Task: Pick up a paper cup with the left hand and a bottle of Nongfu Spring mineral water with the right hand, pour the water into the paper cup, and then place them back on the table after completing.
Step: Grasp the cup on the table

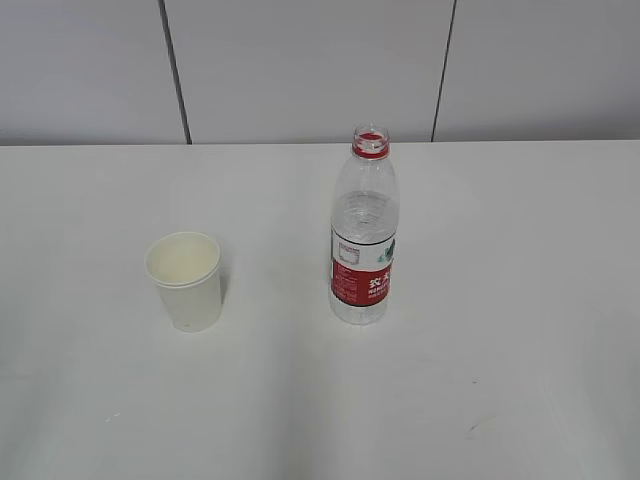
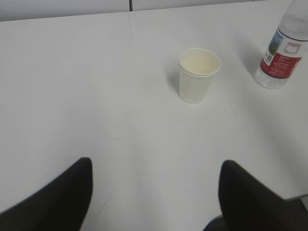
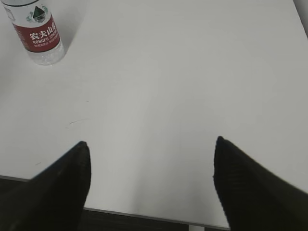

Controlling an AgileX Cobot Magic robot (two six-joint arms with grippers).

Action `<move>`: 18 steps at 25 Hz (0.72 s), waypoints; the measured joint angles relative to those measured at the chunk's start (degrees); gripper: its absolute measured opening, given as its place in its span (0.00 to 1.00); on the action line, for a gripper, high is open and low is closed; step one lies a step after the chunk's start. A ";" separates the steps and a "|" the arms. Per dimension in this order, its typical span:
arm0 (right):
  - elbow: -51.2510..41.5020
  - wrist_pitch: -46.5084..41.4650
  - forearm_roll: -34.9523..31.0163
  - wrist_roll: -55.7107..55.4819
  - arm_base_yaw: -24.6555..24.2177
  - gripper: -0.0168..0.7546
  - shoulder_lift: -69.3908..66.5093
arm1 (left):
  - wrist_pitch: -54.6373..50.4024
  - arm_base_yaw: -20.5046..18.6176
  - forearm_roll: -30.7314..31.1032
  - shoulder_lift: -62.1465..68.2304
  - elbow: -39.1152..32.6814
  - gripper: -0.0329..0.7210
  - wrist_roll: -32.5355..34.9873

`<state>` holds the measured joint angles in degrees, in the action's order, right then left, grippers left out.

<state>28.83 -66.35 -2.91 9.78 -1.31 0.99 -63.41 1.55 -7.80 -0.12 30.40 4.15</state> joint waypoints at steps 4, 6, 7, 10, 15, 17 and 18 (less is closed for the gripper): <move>0.00 0.00 0.00 0.00 0.00 0.78 0.00 | 0.00 0.00 0.00 0.00 0.00 0.71 0.00; 0.00 0.00 0.00 0.00 0.00 0.78 0.00 | 0.00 0.00 0.00 0.00 0.00 0.71 0.00; 0.00 0.00 0.00 0.00 0.00 0.78 0.00 | 0.00 0.00 0.00 0.00 0.00 0.71 0.00; 0.00 0.00 0.00 0.00 0.00 0.78 0.00 | 0.00 0.00 0.00 0.00 0.00 0.71 0.00; 0.00 0.00 0.00 0.00 0.00 0.78 0.00 | 0.00 0.00 0.00 0.00 0.00 0.71 0.00; 0.00 0.00 0.00 0.00 0.00 0.78 0.00 | 0.00 0.00 0.00 0.00 0.00 0.71 0.00; 0.00 0.00 0.00 0.00 0.00 0.78 0.00 | 0.00 0.00 -0.10 0.00 0.00 0.71 0.00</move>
<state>28.83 -66.35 -2.91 9.78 -1.31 0.99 -63.41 1.55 -7.90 -0.12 30.40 4.15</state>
